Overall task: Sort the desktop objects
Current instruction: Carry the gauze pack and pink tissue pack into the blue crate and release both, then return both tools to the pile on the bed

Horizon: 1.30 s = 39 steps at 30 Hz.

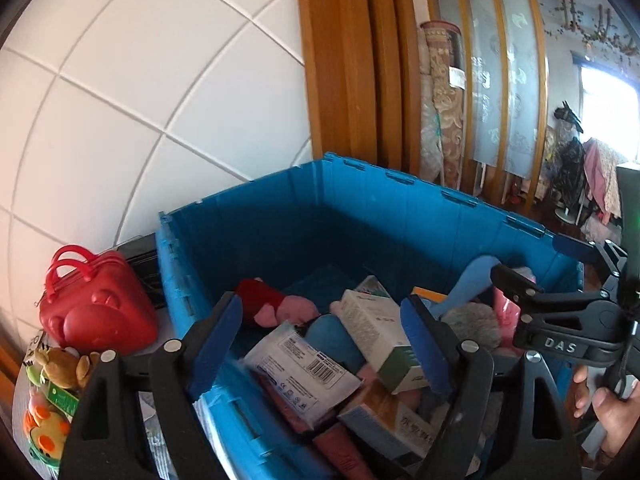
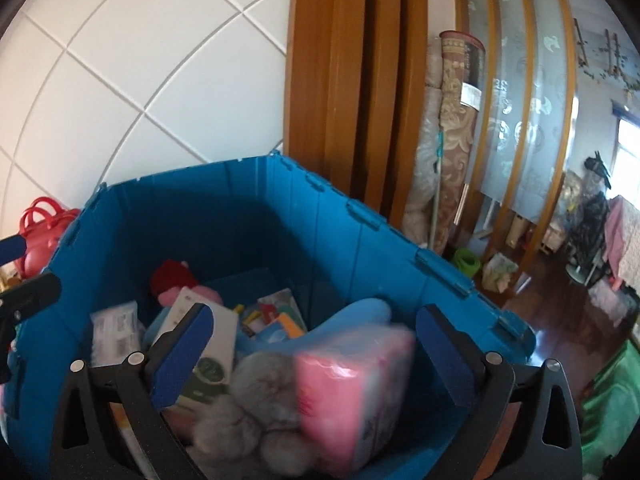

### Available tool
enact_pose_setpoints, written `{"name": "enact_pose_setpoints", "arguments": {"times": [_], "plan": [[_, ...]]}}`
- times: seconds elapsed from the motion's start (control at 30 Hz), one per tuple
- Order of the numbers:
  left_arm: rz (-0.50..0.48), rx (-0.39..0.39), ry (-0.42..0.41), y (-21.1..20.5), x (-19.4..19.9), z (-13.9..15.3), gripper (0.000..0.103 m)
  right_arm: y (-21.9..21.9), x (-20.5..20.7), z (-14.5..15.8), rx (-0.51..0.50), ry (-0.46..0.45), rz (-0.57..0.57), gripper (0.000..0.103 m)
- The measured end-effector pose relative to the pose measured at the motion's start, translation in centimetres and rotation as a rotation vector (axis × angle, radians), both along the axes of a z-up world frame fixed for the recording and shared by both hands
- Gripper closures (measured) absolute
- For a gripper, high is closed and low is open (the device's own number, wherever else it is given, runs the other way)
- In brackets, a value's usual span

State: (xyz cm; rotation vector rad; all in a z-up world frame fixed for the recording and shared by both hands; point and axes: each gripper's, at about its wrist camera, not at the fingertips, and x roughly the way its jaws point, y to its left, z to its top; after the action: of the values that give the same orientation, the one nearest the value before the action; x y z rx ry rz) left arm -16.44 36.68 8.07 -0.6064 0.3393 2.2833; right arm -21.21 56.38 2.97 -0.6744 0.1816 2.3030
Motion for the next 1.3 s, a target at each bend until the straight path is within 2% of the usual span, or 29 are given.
{"name": "enact_pose_setpoints", "arguments": {"times": [0.1, 0.23, 0.37, 0.63, 0.83, 1.0, 1.13, 1.27, 1.3], "plan": [[0.042, 0.026, -0.002, -2.5, -0.4, 0.1, 0.013, -2.1, -0.3, 1.1, 0.015, 0.015, 0.028, 0.0], [0.116, 0.042, 0.003, -7.1, -1.2, -0.2, 0.012, -6.9, -1.3, 3.1, 0.025, 0.066, 0.141, 0.0], [0.197, 0.06, -0.012, -12.6, -2.4, -1.2, 0.012, -11.8, -3.6, 4.1, 0.026, 0.073, 0.261, 0.0], [0.422, -0.004, -0.046, -24.4, -6.1, -5.3, 0.012, -22.0, -9.1, 3.8, 0.043, 0.059, 0.461, 0.0], [0.562, -0.071, -0.128, -32.5, -9.5, -10.5, 0.012, -27.0, -15.1, -0.3, -0.032, -0.012, 0.564, 0.0], [0.649, -0.077, -0.227, -37.8, -12.3, -15.7, 0.012, -29.3, -20.7, -6.6, -0.11, -0.126, 0.595, 0.0], [0.672, -0.094, -0.309, -39.1, -13.6, -20.3, 0.013, -30.2, -24.0, -11.1, -0.13, -0.214, 0.603, 0.0], [0.661, -0.12, -0.392, -38.0, -15.5, -25.1, 0.013, -30.5, -26.8, -14.8, -0.16, -0.284, 0.614, 0.0], [0.654, -0.123, -0.402, -37.6, -15.8, -25.8, 0.017, -30.5, -27.5, -15.7, -0.171, -0.301, 0.62, 0.0]]}}
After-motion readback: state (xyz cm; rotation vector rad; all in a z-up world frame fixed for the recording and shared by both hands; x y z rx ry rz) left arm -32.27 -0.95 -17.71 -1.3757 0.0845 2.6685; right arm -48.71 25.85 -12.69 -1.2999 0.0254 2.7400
